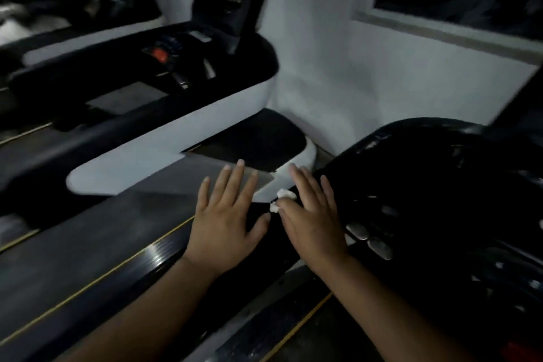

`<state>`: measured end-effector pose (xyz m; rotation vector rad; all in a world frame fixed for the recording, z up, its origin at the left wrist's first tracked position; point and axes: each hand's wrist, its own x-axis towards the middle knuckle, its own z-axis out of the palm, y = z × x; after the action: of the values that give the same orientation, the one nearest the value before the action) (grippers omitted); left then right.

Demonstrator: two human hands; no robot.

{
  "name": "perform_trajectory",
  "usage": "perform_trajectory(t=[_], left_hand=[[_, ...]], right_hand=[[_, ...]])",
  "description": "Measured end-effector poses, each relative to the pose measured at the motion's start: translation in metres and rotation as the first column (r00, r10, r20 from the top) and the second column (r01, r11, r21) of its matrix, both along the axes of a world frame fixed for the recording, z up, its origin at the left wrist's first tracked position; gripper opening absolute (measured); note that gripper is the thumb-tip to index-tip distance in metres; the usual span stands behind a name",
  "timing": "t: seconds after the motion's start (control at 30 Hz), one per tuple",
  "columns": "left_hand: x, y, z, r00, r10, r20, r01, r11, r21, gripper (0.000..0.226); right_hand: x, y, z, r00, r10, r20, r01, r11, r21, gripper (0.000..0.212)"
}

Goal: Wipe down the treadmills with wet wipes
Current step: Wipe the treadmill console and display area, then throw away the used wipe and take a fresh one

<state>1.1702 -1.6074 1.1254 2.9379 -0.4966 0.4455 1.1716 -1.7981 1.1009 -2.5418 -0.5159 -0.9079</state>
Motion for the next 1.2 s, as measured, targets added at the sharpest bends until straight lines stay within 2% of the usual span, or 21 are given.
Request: perform_trajectory(t=[0.13,0.2,0.37,0.5,0.63,0.73,0.9,1.07,1.2], left_hand=[[-0.060,0.064,0.006,0.971,0.240,-0.019,-0.240,0.971,0.007,0.076],[-0.094,0.099,0.007,0.939,0.343,-0.008,-0.343,0.939,0.009,0.076],[-0.191,0.184,0.011,0.813,0.582,0.003,-0.582,0.813,-0.005,0.076],[-0.307,0.272,0.011,0.646,0.763,0.022,-0.763,0.646,-0.035,0.078],[-0.460,0.361,0.012,0.441,0.897,0.027,-0.897,0.442,-0.021,0.078],[-0.573,0.412,0.007,0.266,0.964,0.024,-0.964,0.266,-0.010,0.079],[-0.713,0.464,-0.003,0.020,1.000,-0.007,-1.000,0.020,0.014,0.078],[-0.794,0.498,-0.013,-0.133,0.991,-0.021,-0.991,-0.133,0.006,0.079],[-0.834,0.536,-0.026,-0.196,0.980,-0.024,-0.980,-0.196,0.026,0.079]], right_hand=[[-0.018,0.059,0.008,0.978,0.206,-0.025,-0.206,0.979,0.000,0.002],[-0.033,0.094,0.012,0.949,0.315,-0.026,-0.315,0.949,0.006,0.004],[-0.080,0.199,0.018,0.845,0.534,-0.025,-0.535,0.845,-0.028,0.005],[-0.163,0.323,0.018,0.673,0.740,-0.015,-0.740,0.672,-0.032,0.002],[-0.286,0.449,0.010,0.463,0.886,-0.022,-0.886,0.463,-0.019,0.003],[-0.383,0.528,0.004,0.300,0.954,-0.033,-0.954,0.299,-0.030,0.003],[-0.512,0.623,0.002,0.101,0.992,-0.076,-0.995,0.099,-0.035,0.010],[-0.582,0.690,-0.006,-0.036,0.991,-0.125,-0.997,-0.044,-0.062,0.017],[-0.623,0.748,-0.018,-0.135,0.984,-0.119,-0.990,-0.140,-0.034,0.012]])
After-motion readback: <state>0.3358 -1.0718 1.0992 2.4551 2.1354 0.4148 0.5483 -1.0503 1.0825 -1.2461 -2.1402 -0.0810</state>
